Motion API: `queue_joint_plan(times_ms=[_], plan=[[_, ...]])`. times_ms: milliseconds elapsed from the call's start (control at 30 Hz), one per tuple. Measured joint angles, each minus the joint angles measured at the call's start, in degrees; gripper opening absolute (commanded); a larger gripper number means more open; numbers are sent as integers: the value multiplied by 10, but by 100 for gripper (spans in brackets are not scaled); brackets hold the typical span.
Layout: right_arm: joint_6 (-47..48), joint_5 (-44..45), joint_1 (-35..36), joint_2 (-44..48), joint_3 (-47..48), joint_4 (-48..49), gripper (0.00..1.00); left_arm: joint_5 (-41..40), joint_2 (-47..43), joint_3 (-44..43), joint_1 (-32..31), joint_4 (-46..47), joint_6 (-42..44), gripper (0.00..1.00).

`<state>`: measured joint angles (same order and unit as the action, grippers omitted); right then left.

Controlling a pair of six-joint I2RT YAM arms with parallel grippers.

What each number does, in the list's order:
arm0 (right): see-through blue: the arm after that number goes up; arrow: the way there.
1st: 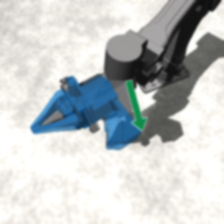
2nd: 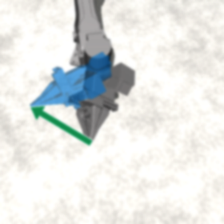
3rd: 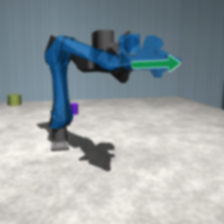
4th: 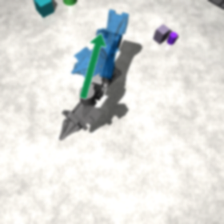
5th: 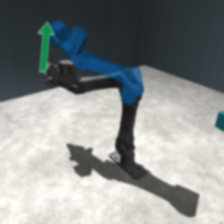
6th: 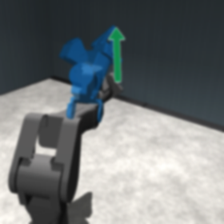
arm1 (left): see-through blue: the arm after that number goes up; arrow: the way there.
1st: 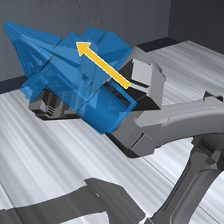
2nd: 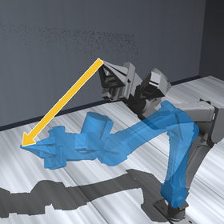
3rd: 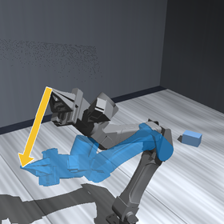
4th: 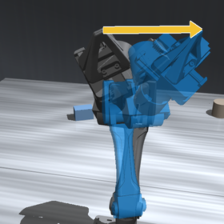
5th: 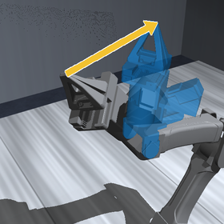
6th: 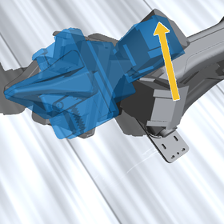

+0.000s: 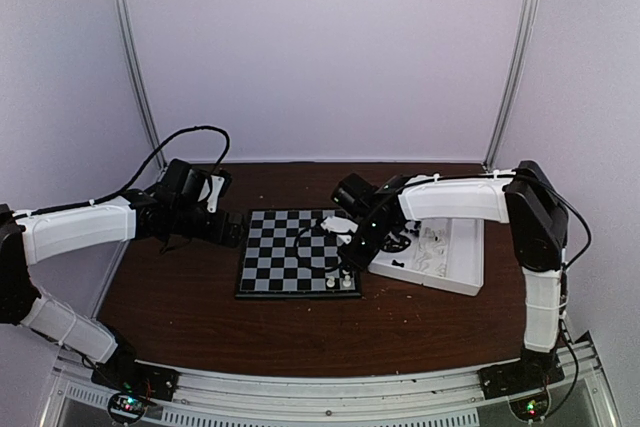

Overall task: Set up the chess pieces on the board
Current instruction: Place the chess piece on the chessboard, then pick up the chess piece from the storage box.

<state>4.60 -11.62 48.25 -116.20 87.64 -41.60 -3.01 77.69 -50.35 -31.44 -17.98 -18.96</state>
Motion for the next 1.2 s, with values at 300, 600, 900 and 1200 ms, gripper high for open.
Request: queue_joint_plan(times_ms=[300, 600, 900, 1200], plan=[[1, 0, 0, -8, 0, 0, 18, 0, 0, 0, 0, 0, 0, 98], [2, -1, 0, -2, 0, 0, 20, 0, 0, 0, 0, 0, 0, 98], [2, -2, 0, 15, 3, 0, 21, 0, 0, 0, 0, 0, 0, 98], [-16, -9, -16, 44, 1, 7, 30, 0, 0, 0, 0, 0, 0, 98]])
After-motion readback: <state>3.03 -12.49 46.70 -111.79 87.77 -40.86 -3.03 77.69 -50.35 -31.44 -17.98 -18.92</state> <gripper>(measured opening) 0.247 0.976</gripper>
